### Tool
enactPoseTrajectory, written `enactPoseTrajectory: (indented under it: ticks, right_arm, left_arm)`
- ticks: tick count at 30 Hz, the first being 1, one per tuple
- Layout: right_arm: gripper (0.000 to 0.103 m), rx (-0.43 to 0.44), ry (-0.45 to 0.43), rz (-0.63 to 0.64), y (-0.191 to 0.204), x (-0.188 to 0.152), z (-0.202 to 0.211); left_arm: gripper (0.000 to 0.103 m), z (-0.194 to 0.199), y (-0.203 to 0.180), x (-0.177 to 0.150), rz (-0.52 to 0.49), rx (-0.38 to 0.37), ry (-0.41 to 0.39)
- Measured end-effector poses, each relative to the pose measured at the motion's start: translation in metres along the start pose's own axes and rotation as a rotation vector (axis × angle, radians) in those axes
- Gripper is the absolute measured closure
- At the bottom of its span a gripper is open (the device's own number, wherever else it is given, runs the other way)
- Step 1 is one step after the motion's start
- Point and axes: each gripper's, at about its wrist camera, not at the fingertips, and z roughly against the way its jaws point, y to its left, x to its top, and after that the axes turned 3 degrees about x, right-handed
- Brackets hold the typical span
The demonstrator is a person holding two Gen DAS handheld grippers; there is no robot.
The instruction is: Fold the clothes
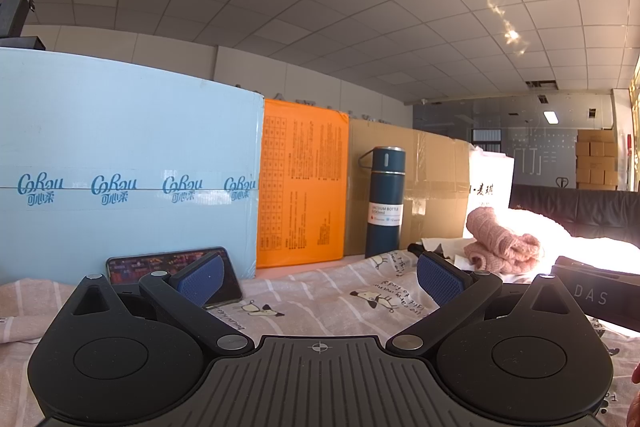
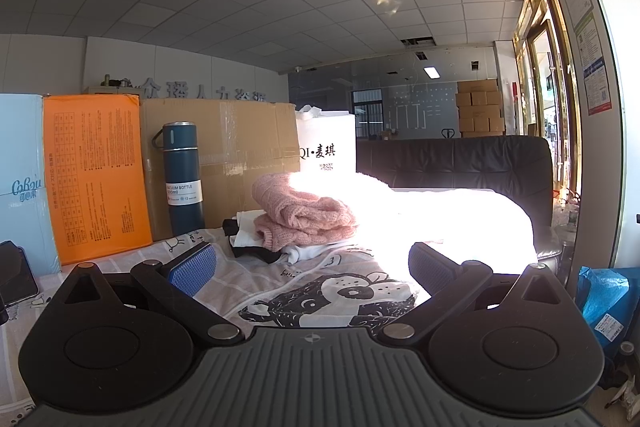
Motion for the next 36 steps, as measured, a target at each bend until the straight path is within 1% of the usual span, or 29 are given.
enactPoseTrajectory:
  ticks: [36]
  right_arm:
    - [0.0,0.008,0.005,0.006,0.0013,-0.0001,-0.0021]
  left_arm:
    - [0.0,0.0007,-0.0017,-0.0003,0.0,0.002,0.002]
